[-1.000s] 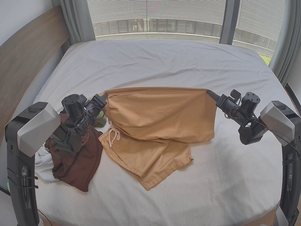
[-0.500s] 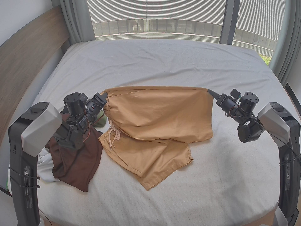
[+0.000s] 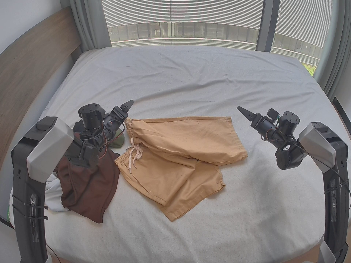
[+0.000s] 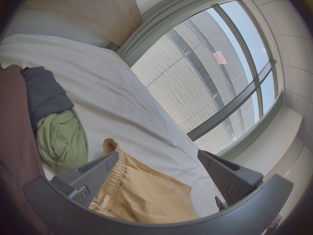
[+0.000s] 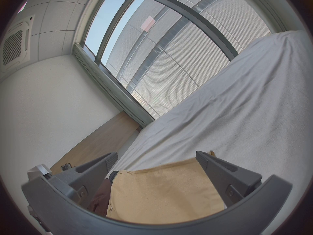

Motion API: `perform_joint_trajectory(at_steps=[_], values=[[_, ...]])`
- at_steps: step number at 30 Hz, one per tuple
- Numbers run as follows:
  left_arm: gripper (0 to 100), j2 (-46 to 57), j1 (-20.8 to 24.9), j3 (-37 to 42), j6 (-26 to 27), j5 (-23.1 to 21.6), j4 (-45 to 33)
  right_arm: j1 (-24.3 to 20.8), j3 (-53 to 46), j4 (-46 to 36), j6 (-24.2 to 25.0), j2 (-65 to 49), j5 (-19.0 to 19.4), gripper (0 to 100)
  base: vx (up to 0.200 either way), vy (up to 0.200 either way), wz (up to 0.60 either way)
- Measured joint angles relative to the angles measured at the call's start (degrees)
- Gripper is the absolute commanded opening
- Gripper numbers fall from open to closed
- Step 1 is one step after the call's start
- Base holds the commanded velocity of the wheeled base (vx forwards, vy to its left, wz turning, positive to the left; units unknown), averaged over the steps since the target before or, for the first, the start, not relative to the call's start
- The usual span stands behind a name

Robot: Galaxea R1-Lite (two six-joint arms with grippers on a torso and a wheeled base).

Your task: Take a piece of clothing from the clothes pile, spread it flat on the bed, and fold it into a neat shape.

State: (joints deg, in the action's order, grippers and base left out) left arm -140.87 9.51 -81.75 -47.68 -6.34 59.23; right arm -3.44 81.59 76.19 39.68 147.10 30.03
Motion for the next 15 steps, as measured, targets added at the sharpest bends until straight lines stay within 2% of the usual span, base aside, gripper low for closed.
perform_joint_trajectory(at_steps=[6,11,15], values=[[100,1.3,-0.1,2.1,0.1,1.9,-2.2,-0.4,-11.6,2.3,-0.5,-3.1,0.0,100,0.0,0.0,0.0],[100,4.9,-0.1,10.1,0.5,1.3,-2.4,-1.2,-22.2,4.6,-1.5,-6.4,0.0,100,0.0,0.0,0.0],[100,9.1,-0.1,19.7,2.1,-1.2,-1.1,-2.7,-29.5,5.5,-1.9,-8.6,0.1,100,0.0,0.0,0.0]])
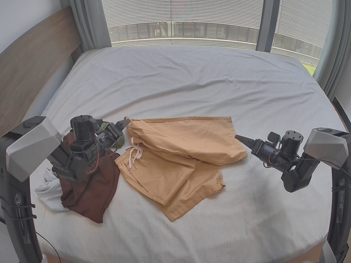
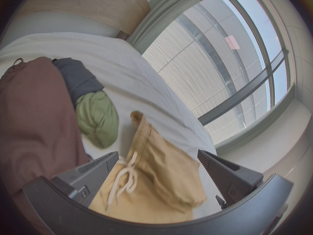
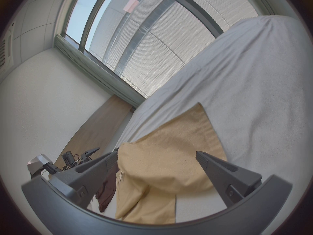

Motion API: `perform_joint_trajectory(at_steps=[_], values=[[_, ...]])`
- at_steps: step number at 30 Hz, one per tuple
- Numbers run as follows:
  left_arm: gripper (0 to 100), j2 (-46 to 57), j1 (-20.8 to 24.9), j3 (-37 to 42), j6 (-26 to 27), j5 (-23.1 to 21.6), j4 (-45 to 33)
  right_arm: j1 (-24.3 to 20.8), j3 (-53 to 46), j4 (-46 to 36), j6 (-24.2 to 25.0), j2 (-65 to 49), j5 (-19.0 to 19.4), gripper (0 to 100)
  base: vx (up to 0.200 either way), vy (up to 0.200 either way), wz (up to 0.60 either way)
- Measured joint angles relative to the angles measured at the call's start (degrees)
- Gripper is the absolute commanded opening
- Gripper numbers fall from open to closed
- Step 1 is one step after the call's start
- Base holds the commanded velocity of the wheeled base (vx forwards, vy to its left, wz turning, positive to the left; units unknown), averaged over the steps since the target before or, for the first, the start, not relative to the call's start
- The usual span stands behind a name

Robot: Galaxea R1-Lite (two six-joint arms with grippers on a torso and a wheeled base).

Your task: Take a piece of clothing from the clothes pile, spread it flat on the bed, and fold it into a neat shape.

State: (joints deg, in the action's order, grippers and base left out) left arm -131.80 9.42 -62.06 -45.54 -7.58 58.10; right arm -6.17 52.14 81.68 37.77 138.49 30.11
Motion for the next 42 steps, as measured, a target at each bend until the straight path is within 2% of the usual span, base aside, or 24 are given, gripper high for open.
perform_joint_trajectory(at_steps=[7,11,24,30,37,42], values=[[100,6.4,-0.3,16.3,5.0,-4.4,6.7,-4.7,-10.7,1.1,-0.4,-1.9,0.0,100,0.0,0.0,0.0],[100,8.4,-0.2,20.2,6.5,-5.3,9.9,-7.8,-14.9,1.1,-0.4,-0.8,0.0,100,0.0,0.0,0.0],[100,9.0,-0.4,21.9,6.8,-5.8,10.7,-10.7,-17.8,-3.1,-0.4,1.8,-0.1,100,0.0,0.0,0.0],[100,9.0,-0.4,22.0,6.7,-5.8,10.7,-12.6,-16.5,-2.9,-0.4,2.8,-3.3,100,0.0,0.0,0.0],[100,8.9,-0.4,22.0,6.6,-5.8,10.8,-14.7,-14.4,-2.7,0.0,4.6,-4.1,100,0.0,0.0,0.0],[100,8.8,-0.4,22.1,6.7,-5.6,10.9,-15.3,-14.3,0.7,0.0,5.3,-5.7,100,0.0,0.0,0.0]])
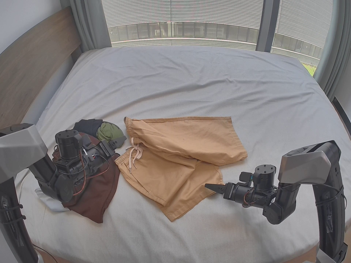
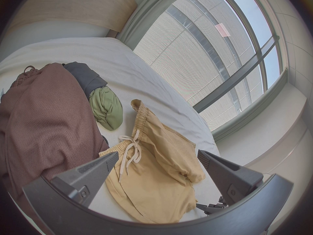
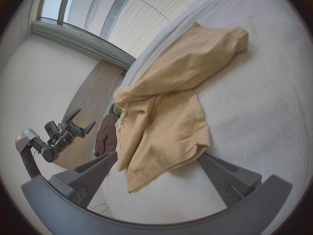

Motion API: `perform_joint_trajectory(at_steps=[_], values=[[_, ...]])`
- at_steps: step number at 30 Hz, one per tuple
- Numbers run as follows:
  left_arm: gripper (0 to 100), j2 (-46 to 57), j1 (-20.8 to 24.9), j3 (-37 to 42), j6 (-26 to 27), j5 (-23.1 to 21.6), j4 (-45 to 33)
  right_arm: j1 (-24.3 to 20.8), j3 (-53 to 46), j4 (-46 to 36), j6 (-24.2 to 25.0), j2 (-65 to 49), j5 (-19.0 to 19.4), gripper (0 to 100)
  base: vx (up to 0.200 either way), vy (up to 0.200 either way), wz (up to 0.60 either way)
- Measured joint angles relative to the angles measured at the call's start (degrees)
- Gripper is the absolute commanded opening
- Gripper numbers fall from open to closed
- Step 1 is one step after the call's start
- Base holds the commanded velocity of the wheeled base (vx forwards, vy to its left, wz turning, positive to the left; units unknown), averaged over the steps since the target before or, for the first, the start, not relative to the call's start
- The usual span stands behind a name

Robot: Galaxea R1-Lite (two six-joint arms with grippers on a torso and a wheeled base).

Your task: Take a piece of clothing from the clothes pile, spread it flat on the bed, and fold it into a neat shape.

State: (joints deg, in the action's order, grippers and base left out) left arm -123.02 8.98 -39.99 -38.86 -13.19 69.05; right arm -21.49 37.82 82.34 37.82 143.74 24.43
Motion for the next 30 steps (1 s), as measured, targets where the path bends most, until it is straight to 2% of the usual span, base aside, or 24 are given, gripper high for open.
perform_joint_trajectory(at_steps=[9,30], values=[[100,-1.7,0.1,1.2,0.0,0.5,4.6,-0.3,-1.4,2.8,1.0,0.3,-0.7,100,0.0,0.0,0.0],[100,-3.0,0.3,1.0,0.1,0.5,4.8,-0.2,-0.2,2.9,1.2,1.1,-0.6,100,0.0,0.0,0.0]])
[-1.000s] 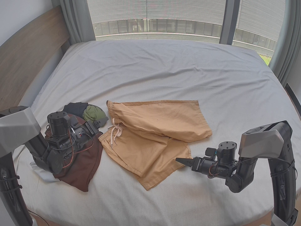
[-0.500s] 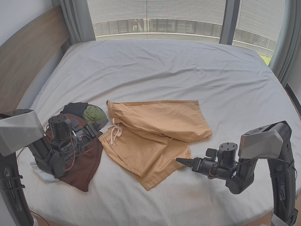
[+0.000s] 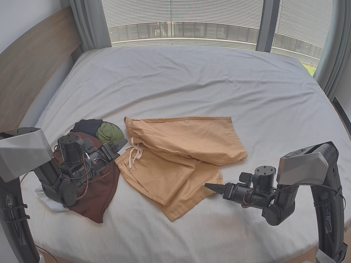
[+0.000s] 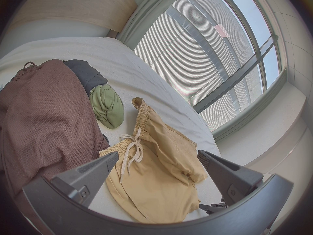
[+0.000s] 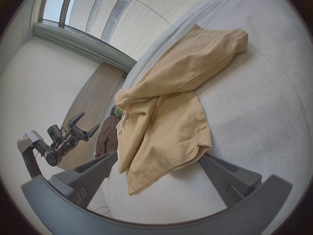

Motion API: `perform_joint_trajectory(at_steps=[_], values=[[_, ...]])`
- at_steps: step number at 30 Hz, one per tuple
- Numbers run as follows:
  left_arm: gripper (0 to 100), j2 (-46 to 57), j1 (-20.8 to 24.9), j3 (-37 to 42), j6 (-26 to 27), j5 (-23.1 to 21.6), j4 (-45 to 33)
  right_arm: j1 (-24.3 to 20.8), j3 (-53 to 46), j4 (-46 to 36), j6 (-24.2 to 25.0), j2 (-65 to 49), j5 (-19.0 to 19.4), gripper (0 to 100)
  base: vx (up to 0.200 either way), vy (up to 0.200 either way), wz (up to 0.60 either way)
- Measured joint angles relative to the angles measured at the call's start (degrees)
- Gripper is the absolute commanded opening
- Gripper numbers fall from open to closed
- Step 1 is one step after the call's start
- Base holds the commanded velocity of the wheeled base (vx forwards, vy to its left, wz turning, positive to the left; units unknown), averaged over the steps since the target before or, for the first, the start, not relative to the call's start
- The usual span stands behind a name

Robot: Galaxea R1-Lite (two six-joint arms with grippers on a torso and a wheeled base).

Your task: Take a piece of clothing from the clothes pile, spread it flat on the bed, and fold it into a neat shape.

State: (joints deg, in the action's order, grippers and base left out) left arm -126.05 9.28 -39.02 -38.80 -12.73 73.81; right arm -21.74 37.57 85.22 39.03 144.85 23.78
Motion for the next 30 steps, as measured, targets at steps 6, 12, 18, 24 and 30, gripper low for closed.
perform_joint_trajectory(at_steps=[6,12,18,24,30], values=[[100,0.0,0.0,0.0,0.0,0.0,0.0,0.0,1.5,0.0,1.2,0.7,-0.1,100,0.0,0.0,0.0],[100,-0.1,-0.1,0.0,0.0,0.0,0.0,-0.1,2.2,0.3,2.0,1.2,-0.2,100,0.0,0.0,0.0],[100,-0.2,-0.3,-0.1,0.0,0.0,0.0,-0.4,2.6,0.5,2.1,2.0,-1.7,0,0.0,0.0,0.0],[100,-0.2,-0.3,-0.1,0.0,0.0,0.0,-0.3,1.9,2.8,2.2,2.7,-2.3,0,0.0,0.0,0.0],[100,-0.2,-0.3,0.2,0.0,0.0,0.0,0.2,-0.5,3.1,2.2,2.0,-2.2,0,0.0,0.0,0.0]])
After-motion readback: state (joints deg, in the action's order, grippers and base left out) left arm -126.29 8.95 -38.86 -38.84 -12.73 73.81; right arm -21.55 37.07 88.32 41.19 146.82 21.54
